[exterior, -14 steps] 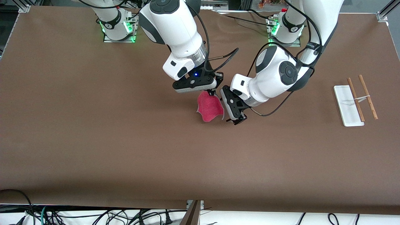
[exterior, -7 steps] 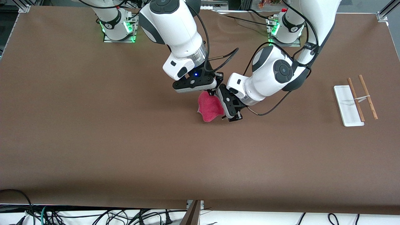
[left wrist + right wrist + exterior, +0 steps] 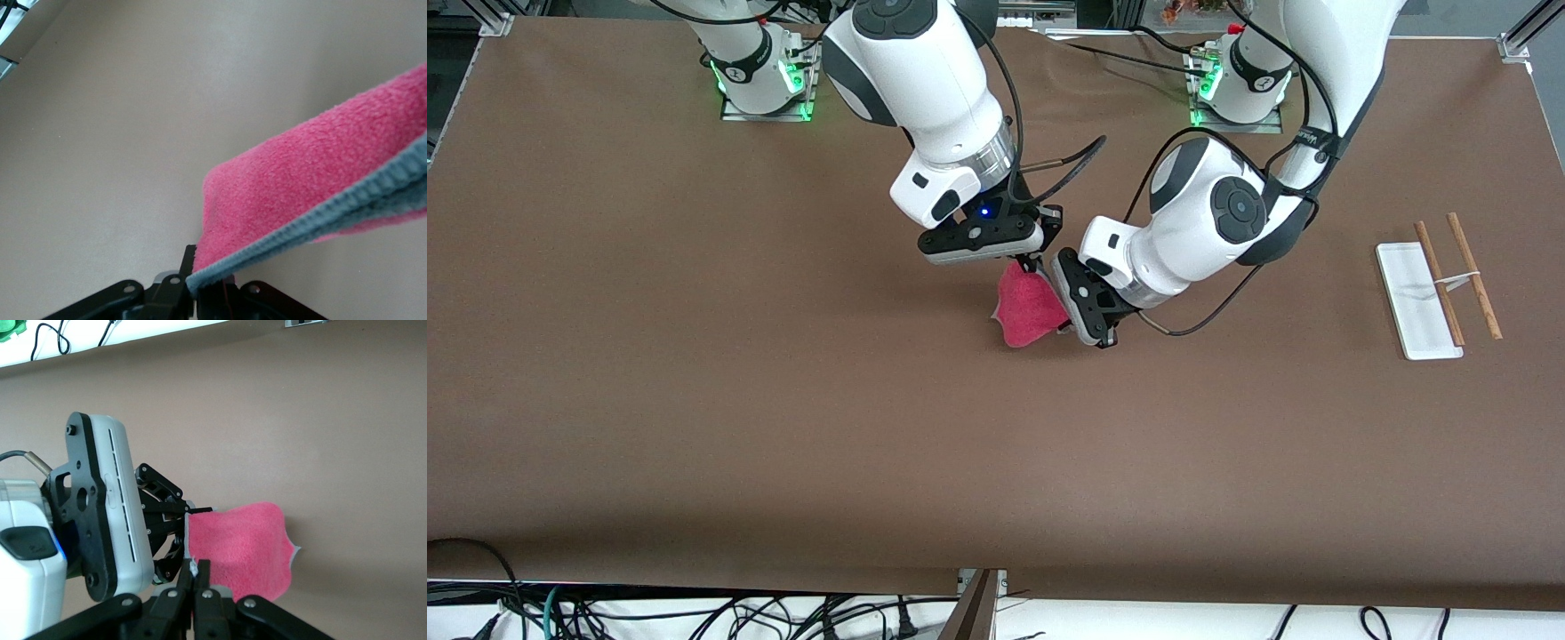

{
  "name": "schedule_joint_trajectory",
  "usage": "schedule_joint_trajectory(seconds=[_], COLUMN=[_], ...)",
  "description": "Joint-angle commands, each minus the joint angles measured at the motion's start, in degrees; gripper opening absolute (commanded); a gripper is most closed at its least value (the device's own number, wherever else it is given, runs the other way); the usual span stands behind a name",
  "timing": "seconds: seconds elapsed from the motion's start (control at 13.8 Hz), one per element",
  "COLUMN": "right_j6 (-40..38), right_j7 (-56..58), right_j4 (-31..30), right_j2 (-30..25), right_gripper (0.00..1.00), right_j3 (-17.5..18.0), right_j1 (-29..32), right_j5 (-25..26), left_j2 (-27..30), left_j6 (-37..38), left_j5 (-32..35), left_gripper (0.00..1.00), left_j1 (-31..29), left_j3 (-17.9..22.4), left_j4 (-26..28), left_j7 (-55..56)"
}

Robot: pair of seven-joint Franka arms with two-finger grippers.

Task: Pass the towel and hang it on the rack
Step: 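Grasp the towel edge with the left gripper and open the right gripper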

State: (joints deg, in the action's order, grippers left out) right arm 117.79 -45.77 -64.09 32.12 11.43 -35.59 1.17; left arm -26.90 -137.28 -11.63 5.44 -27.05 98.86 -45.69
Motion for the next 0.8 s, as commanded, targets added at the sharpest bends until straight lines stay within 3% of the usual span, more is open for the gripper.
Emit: schedule_joint_trajectory(seconds=[0.0, 0.29, 0.36, 0.43, 0.72], right_j6=[0.1, 0.1, 0.1, 0.0, 0.0], right_j7=[0.4, 0.4, 0.3, 0.3, 0.3], right_j4=[1.1, 1.1, 1.1, 1.1, 1.1], right_j2=[0.5, 0.7, 0.8, 0.7, 0.8], right_gripper=[0.00, 0.00, 0.22, 0.99, 1.00], right_j3=[0.5, 0.5, 0.5, 0.5, 0.5], right_j1=[0.2, 0.2, 0.2, 0.1, 0.2], right_j5=[-0.6, -0.6, -0.6, -0.3, -0.2], left_j2=[0.0, 0.2, 0.2, 0.4, 1.0], left_j6=[0.4, 4.3, 7.9, 11.8, 21.2], left_j5=[0.6, 0.1, 0.0, 0.0, 0.0], left_gripper=[0.00, 0.00, 0.00, 0.00, 0.00], left_j1=[-0.8, -6.5, -7.0, -8.1, -13.8], left_j3=[0.0, -0.5, -0.5, -0.4, -0.5], left_j4=[-0.9, -2.3, -4.2, -6.3, -9.0], left_j7=[-0.4, -0.5, -0.5, -0.4, -0.4])
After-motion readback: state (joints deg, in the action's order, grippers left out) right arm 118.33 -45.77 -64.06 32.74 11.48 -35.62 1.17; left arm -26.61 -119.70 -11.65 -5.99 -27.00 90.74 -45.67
